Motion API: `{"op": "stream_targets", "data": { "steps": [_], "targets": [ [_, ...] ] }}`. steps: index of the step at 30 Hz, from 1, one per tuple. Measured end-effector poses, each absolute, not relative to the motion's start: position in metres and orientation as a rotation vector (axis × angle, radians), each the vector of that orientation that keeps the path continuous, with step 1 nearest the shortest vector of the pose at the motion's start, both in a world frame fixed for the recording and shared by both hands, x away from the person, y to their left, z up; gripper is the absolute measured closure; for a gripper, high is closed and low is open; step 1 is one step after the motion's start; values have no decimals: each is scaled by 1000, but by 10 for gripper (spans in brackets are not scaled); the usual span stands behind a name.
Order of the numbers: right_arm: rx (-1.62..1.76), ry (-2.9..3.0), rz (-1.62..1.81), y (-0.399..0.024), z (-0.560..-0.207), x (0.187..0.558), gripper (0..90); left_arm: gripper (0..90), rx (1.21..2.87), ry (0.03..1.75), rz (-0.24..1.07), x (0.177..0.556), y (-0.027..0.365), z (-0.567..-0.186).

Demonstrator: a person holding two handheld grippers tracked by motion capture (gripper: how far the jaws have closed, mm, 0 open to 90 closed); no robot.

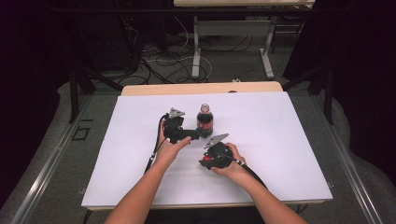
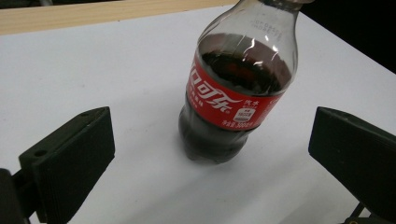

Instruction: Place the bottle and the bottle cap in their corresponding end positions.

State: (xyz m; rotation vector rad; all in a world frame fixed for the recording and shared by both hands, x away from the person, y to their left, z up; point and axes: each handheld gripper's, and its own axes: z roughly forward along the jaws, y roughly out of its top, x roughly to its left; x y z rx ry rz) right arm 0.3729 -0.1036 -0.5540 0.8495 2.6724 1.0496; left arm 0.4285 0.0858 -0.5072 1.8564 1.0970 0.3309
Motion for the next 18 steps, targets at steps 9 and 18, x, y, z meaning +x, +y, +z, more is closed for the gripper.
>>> {"op": "stream_targets", "data": {
  "steps": [9, 18],
  "targets": [
    [861, 2659, 1044, -102, -555, 371, 443, 7, 1845, 1111, 309, 427, 87, -507],
    [911, 2622, 1079, -106, -545, 374, 231, 7, 1846, 1120, 308, 426, 89, -506]
  ]
}}
